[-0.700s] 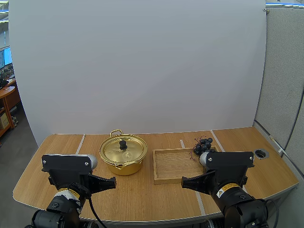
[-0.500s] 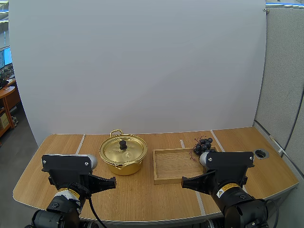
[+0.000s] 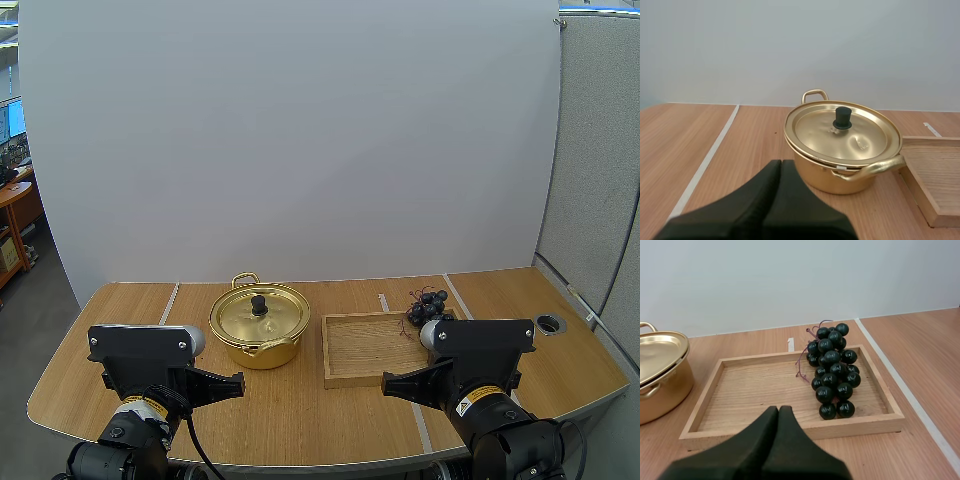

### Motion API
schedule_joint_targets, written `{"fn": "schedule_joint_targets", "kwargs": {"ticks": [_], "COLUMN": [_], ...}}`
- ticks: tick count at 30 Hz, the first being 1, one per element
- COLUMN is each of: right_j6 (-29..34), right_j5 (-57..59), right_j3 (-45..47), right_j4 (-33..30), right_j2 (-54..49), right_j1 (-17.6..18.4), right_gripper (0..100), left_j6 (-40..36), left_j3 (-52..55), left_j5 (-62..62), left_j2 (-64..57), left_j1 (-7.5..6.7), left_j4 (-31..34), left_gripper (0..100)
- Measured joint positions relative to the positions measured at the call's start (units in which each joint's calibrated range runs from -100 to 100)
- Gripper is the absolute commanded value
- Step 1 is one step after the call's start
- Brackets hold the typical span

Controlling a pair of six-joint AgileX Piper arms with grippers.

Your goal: Open the pot, put the grape inside, and close it

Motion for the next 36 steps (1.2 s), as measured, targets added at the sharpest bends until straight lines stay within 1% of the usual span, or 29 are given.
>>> {"fn": "schedule_joint_targets", "kwargs": {"ticks": [18,22,25,28,32,33,36], "right_j6": [0.00,0.00,0.00,0.00,0.00,0.00,-0.19], "right_j5": [0.00,0.94,2.79,3.88,5.67,6.86,7.40], "right_j3": [0.00,-0.68,-3.77,-6.84,-10.20,-14.16,-19.11], "right_j4": [0.10,0.10,-0.68,-1.52,-2.15,-2.43,-3.91], "right_j2": [0.00,0.00,0.00,0.00,0.00,-0.02,-0.14], "right_j1": [0.00,0.00,0.00,0.00,0.00,0.00,0.00], "right_gripper": [0,0,0,0,0,0,0], "left_j6": [0.00,0.00,0.00,0.73,3.49,4.12,5.13], "left_j3": [0.00,0.00,-0.27,-2.86,-9.87,-11.51,-15.87], "left_j5": [0.00,-3.14,-4.09,-3.83,-4.33,-4.50,-4.69], "left_j2": [0.00,0.00,0.00,0.00,0.00,0.00,-0.04], "left_j1": [0.00,0.00,0.00,0.00,0.00,0.00,0.00], "left_j4": [0.00,0.64,0.90,0.90,0.90,0.90,0.90], "left_gripper": [0,0,0,0,0,0,0]}}
